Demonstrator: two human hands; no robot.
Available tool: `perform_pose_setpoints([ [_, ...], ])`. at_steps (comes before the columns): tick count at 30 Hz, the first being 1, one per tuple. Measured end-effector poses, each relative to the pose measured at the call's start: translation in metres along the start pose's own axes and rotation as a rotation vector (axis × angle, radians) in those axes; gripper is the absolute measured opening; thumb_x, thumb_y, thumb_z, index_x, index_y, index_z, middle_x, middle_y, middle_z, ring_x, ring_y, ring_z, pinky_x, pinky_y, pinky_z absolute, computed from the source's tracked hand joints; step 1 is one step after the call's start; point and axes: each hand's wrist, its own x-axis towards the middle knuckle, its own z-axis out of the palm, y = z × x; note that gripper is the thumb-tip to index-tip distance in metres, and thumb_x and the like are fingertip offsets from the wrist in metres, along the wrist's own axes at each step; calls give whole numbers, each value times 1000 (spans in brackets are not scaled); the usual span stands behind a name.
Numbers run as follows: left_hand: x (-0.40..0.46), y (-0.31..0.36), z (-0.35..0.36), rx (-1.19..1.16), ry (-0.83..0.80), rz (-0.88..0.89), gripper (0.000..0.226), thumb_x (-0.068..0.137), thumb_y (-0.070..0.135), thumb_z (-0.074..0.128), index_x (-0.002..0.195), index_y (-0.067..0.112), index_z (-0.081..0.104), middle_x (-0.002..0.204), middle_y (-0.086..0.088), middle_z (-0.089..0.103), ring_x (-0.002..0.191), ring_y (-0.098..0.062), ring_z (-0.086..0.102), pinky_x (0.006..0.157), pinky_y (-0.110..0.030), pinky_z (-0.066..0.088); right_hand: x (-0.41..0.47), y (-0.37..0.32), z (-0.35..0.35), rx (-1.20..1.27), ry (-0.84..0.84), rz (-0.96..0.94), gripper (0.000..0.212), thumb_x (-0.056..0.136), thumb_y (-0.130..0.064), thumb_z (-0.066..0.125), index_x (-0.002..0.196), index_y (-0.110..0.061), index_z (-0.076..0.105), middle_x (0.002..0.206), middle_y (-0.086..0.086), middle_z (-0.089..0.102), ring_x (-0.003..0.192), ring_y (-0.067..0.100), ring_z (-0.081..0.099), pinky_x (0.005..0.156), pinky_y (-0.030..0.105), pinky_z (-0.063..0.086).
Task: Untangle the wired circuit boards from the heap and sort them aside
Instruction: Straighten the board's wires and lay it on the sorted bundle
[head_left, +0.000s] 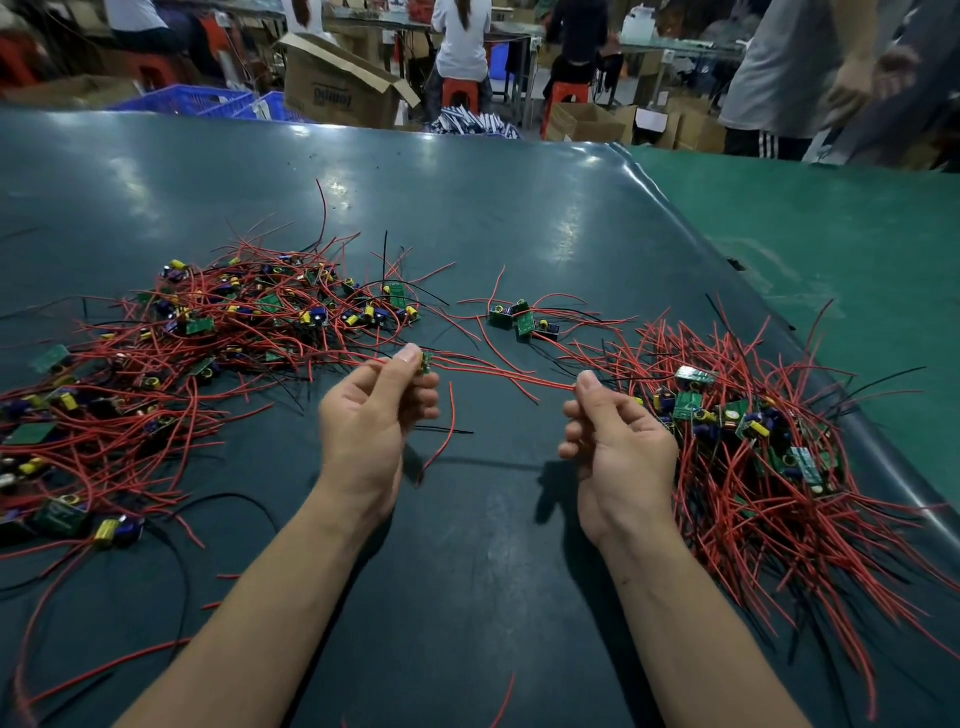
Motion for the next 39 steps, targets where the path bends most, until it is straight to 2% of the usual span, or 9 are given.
perform_pose_setpoints([
  [3, 12, 9, -13, 6, 143, 209, 19, 99, 10, 52, 82, 17, 53, 71, 6, 64, 63, -6, 61, 69, -27, 50, 8, -8, -10, -6, 92, 13, 19, 91, -13, 67, 74, -10, 58, 59, 0, 57, 44, 5, 49, 39, 18, 43],
  [6, 8, 16, -17, 16, -30, 303, 16, 96, -1, 53, 89, 12, 48, 87, -3, 71, 84, -18, 68, 88, -40, 52, 4, -4, -7, -169, 5, -72, 18, 92, -14, 66, 76, -9, 59, 57, -2, 57, 44, 6, 49, 37, 20, 42],
  [11, -10, 19, -7, -52, -341, -26, 11, 81, 17, 61, 87, 13, 53, 68, -6, 70, 49, -13, 62, 52, -23, 53, -5, 3, 2, -248, -238, -12, 22, 94, -26, 61, 84, -9, 71, 59, -4, 57, 43, 7, 48, 35, 19, 35],
  [14, -13, 17, -8, 72, -515, -201, 9, 82, 21, 66, 79, 18, 74, 70, -7, 70, 41, -10, 54, 48, -20, 48, -8, 5, 1, -248, -396, 84, 31, 81, -42, 64, 85, -14, 77, 59, -4, 53, 41, 7, 40, 35, 16, 27],
  [19, -22, 7, -5, 234, -651, -317, 14, 79, 27, 69, 80, 15, 77, 71, -12, 70, 40, -13, 53, 45, -18, 45, -9, 6, 3, -229, -531, 112, 34, 66, -43, 73, 85, -16, 79, 52, -2, 40, 42, 7, 29, 38, 15, 23],
  [26, -16, 8, -5, 326, -667, -339, 14, 78, 26, 68, 67, 19, 73, 62, -10, 66, 37, -13, 50, 42, -16, 41, -5, 8, 2, -231, -368, 7, 35, 61, -41, 78, 74, -8, 77, 51, -2, 47, 43, 7, 35, 41, 17, 25],
  [30, -13, 14, -12, 378, -718, -331, 17, 69, 34, 76, 63, 19, 69, 61, -12, 66, 34, -11, 46, 39, -16, 37, 3, -1, -2, -86, -211, -26, 16, 77, -24, 73, 69, -10, 75, 58, -1, 58, 39, 4, 36, 35, 15, 26],
  [33, -11, 18, -18, 378, -746, -335, 17, 68, 35, 75, 63, 20, 68, 62, -14, 66, 32, -10, 44, 40, -16, 36, 8, -5, -7, 6, -86, -75, 24, 89, -9, 66, 65, -11, 71, 68, -1, 68, 40, 3, 39, 34, 15, 27],
  [39, -9, 22, -21, 260, -702, -300, 13, 80, 19, 63, 68, 18, 69, 60, -12, 62, 31, -8, 38, 39, -16, 35, 11, -7, -8, 133, 81, -194, 26, 101, -20, 52, 82, -9, 65, 59, -2, 52, 38, 7, 39, 36, 15, 28],
])
